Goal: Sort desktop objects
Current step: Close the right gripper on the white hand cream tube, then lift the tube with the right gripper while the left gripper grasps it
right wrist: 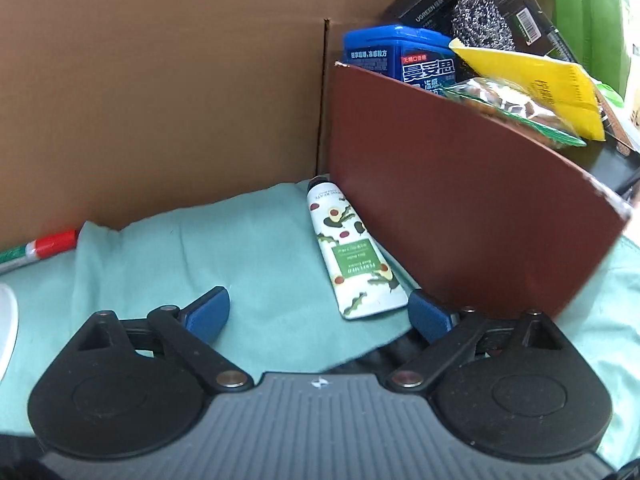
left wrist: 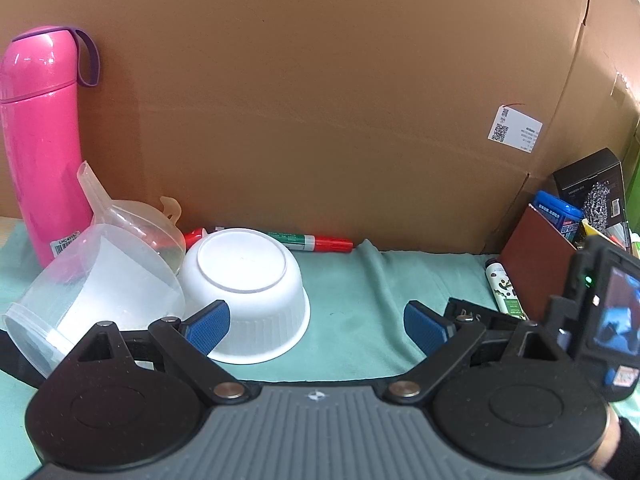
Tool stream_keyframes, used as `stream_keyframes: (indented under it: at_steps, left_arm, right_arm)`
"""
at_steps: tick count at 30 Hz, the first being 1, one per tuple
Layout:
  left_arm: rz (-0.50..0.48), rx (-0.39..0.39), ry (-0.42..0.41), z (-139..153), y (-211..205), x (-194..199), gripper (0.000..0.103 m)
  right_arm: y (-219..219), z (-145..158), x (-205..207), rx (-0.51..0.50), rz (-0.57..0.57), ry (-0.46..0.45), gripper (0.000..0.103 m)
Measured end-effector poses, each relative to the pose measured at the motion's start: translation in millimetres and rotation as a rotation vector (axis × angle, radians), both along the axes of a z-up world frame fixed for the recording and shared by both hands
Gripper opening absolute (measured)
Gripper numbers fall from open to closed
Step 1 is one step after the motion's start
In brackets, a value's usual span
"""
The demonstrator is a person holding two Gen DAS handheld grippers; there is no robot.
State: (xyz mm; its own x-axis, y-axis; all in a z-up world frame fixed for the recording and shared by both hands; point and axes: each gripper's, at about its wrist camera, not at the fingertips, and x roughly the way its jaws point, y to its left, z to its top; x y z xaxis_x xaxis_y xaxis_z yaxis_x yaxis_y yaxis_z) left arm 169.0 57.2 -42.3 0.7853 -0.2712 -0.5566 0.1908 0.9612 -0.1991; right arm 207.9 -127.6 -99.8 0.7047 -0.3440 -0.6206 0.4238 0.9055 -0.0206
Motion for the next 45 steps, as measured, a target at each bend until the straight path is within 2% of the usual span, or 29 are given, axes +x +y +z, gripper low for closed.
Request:
stream_keyframes:
  at_steps: [6,8,9,10,12,15,18,19,25,26,27,28,31,36,40,41,45]
  left_arm:
    - [0.013,0.002,-0.002,0,4,2,0.097]
    - [0.016,0.004,0.000,0,3,5,0.097]
    - [0.017,0.005,0.001,1,2,6,0.097]
    - [0.018,0.006,0.000,1,1,7,0.097]
    - [0.025,0.006,-0.006,2,-2,10,0.097]
    - [0.020,0.003,-0.008,5,-8,17,0.097]
    - [0.008,0.004,-0.011,7,-15,23,0.097]
    - [0.005,0.004,-0.011,7,-16,24,0.097]
    - [0.005,0.000,0.003,5,-20,32,0.096]
    - [0.005,-0.001,0.006,5,-21,33,0.095]
    - [0.005,-0.003,0.009,4,-21,34,0.095]
    - [0.004,-0.007,0.012,4,-21,35,0.095]
    - [0.011,-0.012,0.022,2,-22,37,0.095]
    - [0.009,-0.018,0.036,0,-24,35,0.095]
    - [-0.006,-0.017,0.043,-2,-32,30,0.095]
    - [-0.016,-0.015,0.048,-3,-36,29,0.095]
    - [-0.091,-0.015,0.083,-8,-61,22,0.095]
  right_arm:
    - [3,1,11,0.006,0.020,-0.002,0.094]
    - [4,3,8,0.032,0.095,-0.024,0.082]
    - [6,4,6,0.028,0.141,-0.028,0.072]
    - [7,6,3,0.037,0.183,-0.034,0.066]
    - [7,8,-7,0.074,0.223,-0.052,0.062]
    - [9,12,-12,0.029,0.148,-0.050,0.065]
    - [10,10,-3,-0.002,0.087,-0.015,0.080]
    - [11,10,-1,-0.007,0.070,-0.014,0.082]
    - [14,12,13,-0.018,0.065,-0.006,0.080]
    - [12,12,13,0.007,0.067,-0.010,0.078]
    - [9,13,11,0.029,0.079,-0.024,0.067]
    - [9,15,9,0.015,0.095,-0.031,0.051]
    - [6,18,2,0.034,0.168,-0.039,0.037]
    - [0,22,-24,0.067,0.294,-0.051,0.033]
    - [-3,25,-67,0.069,0.450,-0.053,0.032]
    - [0,23,-64,0.080,0.472,-0.050,0.032]
    - [-9,29,-101,0.087,0.586,-0.037,0.032]
